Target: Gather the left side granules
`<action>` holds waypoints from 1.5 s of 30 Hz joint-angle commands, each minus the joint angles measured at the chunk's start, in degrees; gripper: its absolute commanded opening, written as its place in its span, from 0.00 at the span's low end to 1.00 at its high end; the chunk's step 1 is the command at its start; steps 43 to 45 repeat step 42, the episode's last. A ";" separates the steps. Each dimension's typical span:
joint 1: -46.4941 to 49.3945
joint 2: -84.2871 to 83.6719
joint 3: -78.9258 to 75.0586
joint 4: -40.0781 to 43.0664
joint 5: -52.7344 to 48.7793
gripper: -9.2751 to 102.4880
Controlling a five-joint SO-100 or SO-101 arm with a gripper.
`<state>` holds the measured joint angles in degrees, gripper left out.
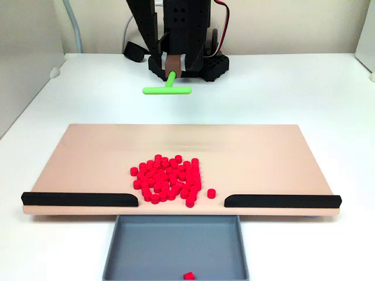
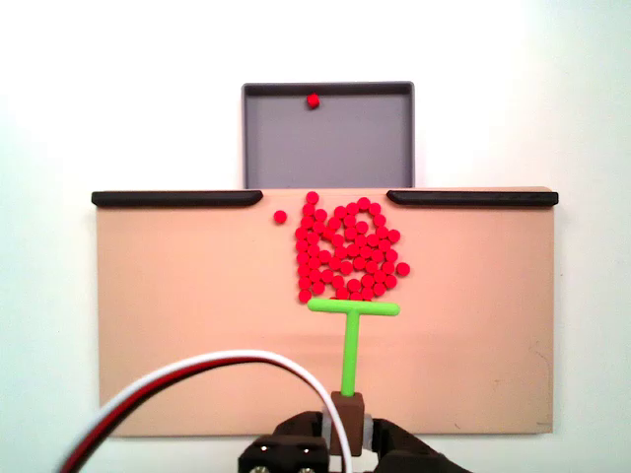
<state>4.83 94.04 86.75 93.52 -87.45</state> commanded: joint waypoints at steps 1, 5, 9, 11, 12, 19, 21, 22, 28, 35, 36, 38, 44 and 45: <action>0.18 0.18 -1.14 -0.26 -1.49 0.08; -0.26 -0.18 -1.23 -0.26 -1.85 0.08; -0.18 0.44 -1.14 -0.18 -4.04 0.08; 0.00 0.53 -1.23 -0.18 -4.92 0.08; 0.09 0.26 -1.23 -0.18 -4.92 0.08; 0.18 0.97 -1.23 -0.18 -4.22 0.08; 0.00 1.05 -0.62 -0.18 -4.66 0.08; -0.18 0.79 -0.70 -0.18 -4.75 0.08; -0.62 0.35 -0.97 -0.18 -4.48 0.08; -0.79 0.70 -1.23 -0.18 -4.75 0.08; -0.79 0.70 -1.23 -0.18 -4.75 0.08; -0.88 0.79 -1.23 -0.18 -4.75 0.08; -1.23 0.70 -1.23 -0.18 -4.22 0.08; -1.23 0.70 -1.23 -0.18 -4.22 0.08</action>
